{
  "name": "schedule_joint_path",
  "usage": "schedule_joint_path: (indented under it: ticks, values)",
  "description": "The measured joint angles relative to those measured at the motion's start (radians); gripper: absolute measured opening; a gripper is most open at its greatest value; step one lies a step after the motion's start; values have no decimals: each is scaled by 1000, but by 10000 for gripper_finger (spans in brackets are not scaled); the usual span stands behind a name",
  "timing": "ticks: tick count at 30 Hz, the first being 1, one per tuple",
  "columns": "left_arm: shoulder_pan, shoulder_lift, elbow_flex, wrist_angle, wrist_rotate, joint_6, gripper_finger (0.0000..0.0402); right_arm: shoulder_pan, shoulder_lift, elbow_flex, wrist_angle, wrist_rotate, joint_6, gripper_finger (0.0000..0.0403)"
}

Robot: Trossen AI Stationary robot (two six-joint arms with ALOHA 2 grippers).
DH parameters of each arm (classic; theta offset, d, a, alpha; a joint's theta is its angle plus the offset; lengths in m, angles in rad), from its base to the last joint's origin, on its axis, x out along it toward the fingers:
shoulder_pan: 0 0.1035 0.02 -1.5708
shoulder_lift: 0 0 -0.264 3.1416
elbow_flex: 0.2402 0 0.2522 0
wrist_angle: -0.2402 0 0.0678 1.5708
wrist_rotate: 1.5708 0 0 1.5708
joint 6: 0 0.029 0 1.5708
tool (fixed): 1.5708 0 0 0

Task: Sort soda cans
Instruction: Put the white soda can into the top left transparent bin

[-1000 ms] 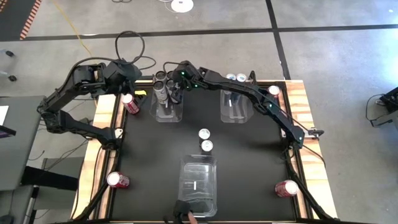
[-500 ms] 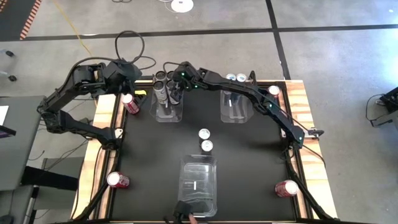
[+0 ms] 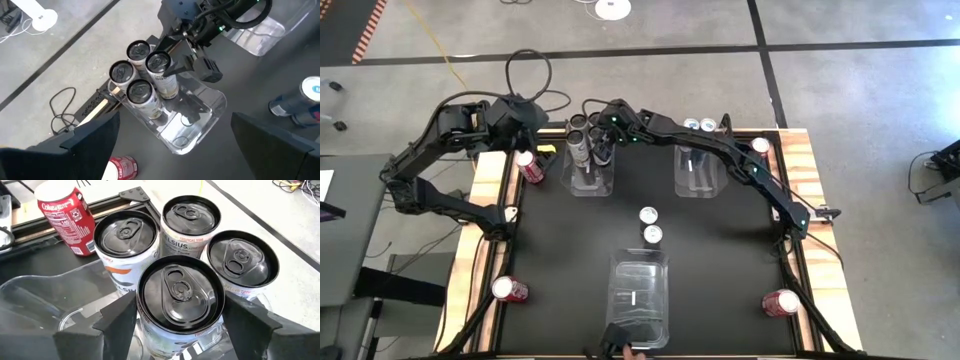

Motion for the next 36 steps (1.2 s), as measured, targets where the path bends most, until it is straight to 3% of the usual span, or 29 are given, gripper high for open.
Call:
schedule_joint_path:
  ticks: [11, 23, 31, 36]
  values:
    - [-20, -1, 0, -22, 8, -3, 377, 47, -2, 2, -1, 53, 3, 395]
    - [-49, -1, 0, -25, 10, 60, 377, 88, -171, 4, -238, 75, 86, 375]
    - [-49, -26, -1, 8, 11, 88, 377, 97, -72, -3, -391, 18, 127, 365]
    - [-55, -102, -82, 30, 11, 43, 377, 116, -50, 4, -348, 17, 123, 336]
